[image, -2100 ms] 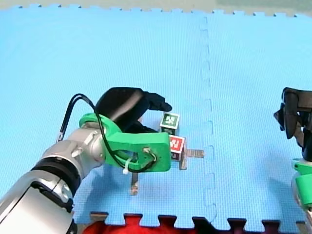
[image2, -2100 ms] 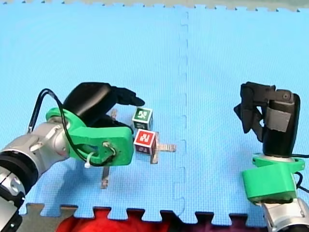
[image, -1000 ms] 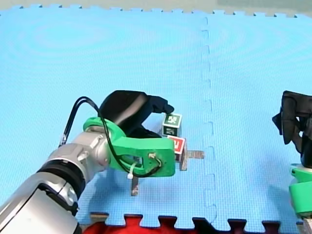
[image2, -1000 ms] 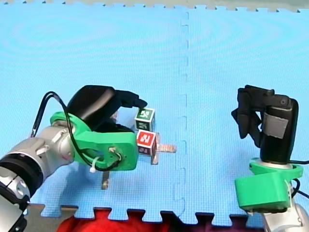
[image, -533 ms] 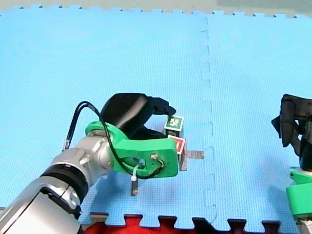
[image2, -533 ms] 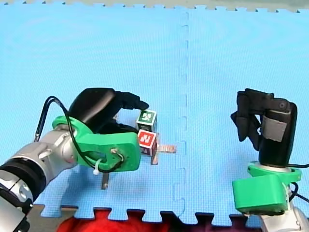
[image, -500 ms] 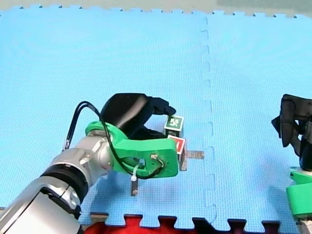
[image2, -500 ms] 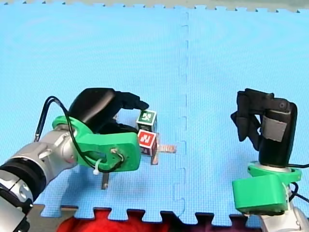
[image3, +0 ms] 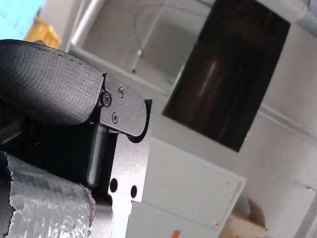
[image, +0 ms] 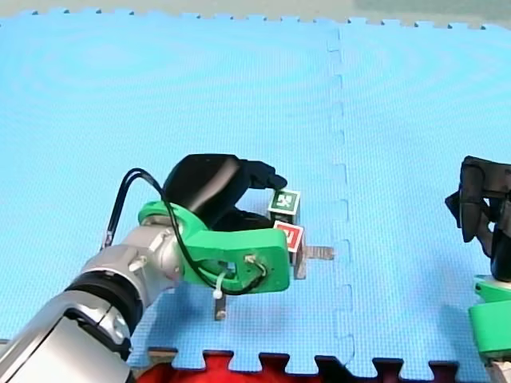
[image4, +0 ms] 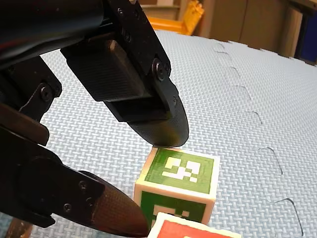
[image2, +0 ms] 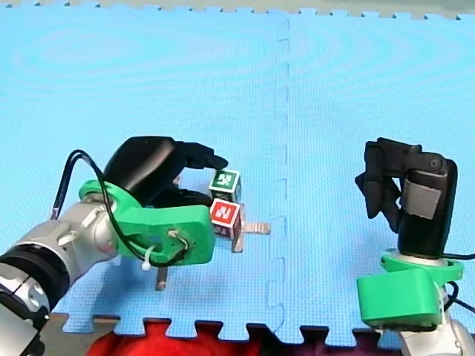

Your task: Stack cube left

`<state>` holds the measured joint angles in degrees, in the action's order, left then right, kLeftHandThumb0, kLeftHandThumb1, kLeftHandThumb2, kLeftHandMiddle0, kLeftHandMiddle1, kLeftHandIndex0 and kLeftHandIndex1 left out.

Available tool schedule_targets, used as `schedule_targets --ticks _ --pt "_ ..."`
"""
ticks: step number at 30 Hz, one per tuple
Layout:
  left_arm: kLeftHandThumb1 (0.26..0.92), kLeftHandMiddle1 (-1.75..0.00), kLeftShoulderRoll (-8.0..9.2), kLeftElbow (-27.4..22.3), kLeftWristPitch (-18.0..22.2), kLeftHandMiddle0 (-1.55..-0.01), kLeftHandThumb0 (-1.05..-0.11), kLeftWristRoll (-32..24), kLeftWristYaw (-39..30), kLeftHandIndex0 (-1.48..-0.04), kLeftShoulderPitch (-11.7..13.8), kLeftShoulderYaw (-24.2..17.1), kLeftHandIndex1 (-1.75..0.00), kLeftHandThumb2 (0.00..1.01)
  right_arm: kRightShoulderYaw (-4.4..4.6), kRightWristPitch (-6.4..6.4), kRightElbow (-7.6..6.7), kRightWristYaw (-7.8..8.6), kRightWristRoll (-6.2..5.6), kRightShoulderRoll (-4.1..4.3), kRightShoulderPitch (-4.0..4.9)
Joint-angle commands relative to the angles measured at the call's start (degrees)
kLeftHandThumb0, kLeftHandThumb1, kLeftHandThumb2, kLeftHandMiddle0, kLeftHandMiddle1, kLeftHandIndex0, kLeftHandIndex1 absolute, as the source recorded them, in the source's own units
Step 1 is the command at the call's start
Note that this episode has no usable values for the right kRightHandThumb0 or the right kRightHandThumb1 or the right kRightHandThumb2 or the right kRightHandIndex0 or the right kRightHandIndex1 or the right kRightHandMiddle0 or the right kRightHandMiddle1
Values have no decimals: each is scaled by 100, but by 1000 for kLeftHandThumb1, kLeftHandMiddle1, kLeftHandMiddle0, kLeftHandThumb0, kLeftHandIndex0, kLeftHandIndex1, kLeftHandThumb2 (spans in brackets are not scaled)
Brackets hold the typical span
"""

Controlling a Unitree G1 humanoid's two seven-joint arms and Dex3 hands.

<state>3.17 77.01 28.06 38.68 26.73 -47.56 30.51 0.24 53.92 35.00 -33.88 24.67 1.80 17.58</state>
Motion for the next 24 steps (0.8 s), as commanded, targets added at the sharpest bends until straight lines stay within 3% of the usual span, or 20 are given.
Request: schedule_targets --ticks 1,13,19,24 --pt "789 -1746 30 31 -11 -933 -487 26 -53 -1266 40 6 -10 11 -9 15 33 -14 -30 26 18" --pt "801 -1746 66 33 26 -930 -499 33 -71 -1259 27 3 -3 10 4 29 92 -94 30 35 54" --pt "809 -1746 122 -9 169 -927 -506 -36 65 -1255 -16 -90 0 11 4 57 199 -131 33 75 101" --pt "812 -1746 320 -183 868 -899 -491 -29 668 -1275 -111 -186 -8 8 5 135 349 -158 29 123 155"
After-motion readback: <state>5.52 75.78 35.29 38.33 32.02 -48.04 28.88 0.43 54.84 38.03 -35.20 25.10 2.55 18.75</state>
